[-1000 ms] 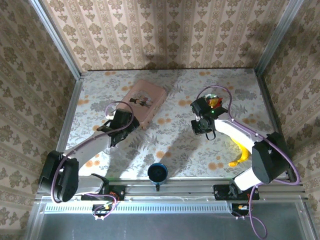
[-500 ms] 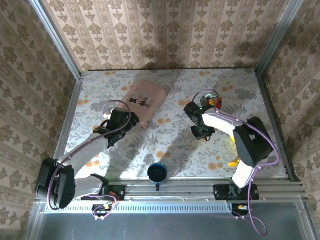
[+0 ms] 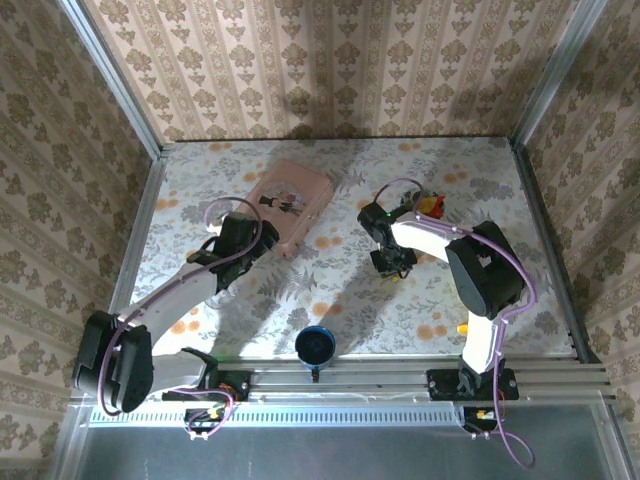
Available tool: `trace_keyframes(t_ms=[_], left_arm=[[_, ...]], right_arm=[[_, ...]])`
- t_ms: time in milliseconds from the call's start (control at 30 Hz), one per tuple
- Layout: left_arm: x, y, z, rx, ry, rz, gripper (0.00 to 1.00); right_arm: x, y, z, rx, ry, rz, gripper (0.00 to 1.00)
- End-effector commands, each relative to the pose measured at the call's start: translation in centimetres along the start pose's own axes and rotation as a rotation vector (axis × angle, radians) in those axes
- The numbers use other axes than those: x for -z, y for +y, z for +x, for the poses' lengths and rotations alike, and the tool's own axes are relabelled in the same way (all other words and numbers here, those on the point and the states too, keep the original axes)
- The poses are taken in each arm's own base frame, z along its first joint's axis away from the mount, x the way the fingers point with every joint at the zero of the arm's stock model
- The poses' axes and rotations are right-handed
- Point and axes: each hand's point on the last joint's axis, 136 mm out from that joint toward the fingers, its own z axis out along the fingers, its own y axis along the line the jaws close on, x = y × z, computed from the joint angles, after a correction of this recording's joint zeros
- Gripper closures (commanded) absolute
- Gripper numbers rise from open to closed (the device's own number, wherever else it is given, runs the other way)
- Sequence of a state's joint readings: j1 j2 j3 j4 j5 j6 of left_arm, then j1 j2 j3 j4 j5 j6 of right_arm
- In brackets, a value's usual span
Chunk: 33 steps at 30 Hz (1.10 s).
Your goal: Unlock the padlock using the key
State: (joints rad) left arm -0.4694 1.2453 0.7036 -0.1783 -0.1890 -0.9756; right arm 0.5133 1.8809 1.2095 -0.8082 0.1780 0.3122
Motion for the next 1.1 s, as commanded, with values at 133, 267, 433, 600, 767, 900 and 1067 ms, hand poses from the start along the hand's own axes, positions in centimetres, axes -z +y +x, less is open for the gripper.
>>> trace_keyframes(t_ms=[133,267,433,600,767,900,1067], left_arm=[[0.2,-1.7,-1.2,-0.006,-0.019,0.044,0.00],[0.0,-1.2,-2.2,0.008,-0.036,0.030,0.00],[-0.5,-1.0,-2.3,0.000,-0.023,0.022,0.00],[-1.3,-1.3,-2.5,-0.003,-0.010,0.029,0.01],[-1.8,-1.7,-3.0,0.004,-0.012,0.038,0.04],[-2.2,-1.3,-3.2,0.018,-0.018,0.022,0.06],[-2.6,-0.7,-3.7,0.039,-0.031,0.005,0.09]], right_arm=[[0.9,1.2,-0.9,-0.018,-0.032,-0.054,0.44],[3.4,0.6,-2.0,-0.017,-0.098,-0.045,0.40],[7.8,0.4,-5.9,-0.011,-0.241,-0.086,0.38],[11.4,1.8,-12.3,-0.015,-0.417,-0.264,0.37],[13.3,3.7,-19.2,-0.013,-0.578,-0.495,0.37],[13.4,4.8,-24.1,0.014,-0.660,-0.548,0.37],[12.2,6.5,-28.5,0.035,-0.718,-0.597,0.38]])
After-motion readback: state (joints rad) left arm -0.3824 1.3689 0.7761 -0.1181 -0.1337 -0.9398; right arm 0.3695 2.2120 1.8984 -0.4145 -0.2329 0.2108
